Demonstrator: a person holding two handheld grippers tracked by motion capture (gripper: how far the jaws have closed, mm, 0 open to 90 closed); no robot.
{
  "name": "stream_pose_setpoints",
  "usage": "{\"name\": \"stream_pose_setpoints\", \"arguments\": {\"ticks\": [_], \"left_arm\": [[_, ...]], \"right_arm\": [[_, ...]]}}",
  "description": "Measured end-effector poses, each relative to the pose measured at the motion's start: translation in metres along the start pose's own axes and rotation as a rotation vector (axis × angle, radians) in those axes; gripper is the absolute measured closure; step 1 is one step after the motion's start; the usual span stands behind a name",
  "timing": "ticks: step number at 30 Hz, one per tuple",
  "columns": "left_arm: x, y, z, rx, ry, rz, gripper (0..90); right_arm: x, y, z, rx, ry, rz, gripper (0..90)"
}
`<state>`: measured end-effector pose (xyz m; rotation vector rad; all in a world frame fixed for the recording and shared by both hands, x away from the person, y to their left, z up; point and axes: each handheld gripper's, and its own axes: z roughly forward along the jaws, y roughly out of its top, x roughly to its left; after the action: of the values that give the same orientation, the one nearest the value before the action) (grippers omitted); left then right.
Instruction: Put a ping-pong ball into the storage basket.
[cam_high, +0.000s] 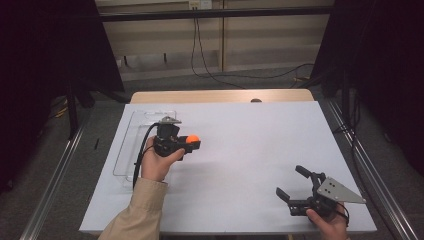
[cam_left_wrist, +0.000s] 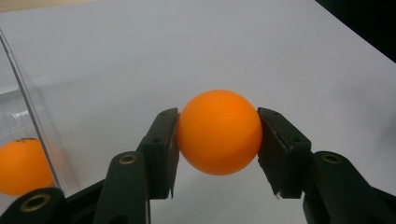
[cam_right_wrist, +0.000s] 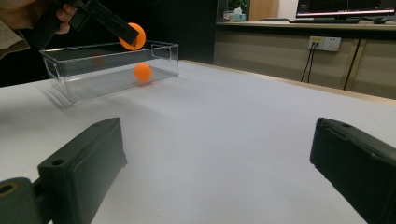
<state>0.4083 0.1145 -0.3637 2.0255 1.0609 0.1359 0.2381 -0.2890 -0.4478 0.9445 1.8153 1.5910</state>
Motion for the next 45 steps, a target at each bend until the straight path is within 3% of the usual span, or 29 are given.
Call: {"name": "stream_pose_setpoints", "arguments": {"ticks": [45], "left_arm": [[0.009, 0.002, -0.017, -0.034, 0.03, 0.002, 50.9]], "right_arm": [[0.0, 0.0, 0.0, -0.001, 0.001, -0.001, 2.7]]}}
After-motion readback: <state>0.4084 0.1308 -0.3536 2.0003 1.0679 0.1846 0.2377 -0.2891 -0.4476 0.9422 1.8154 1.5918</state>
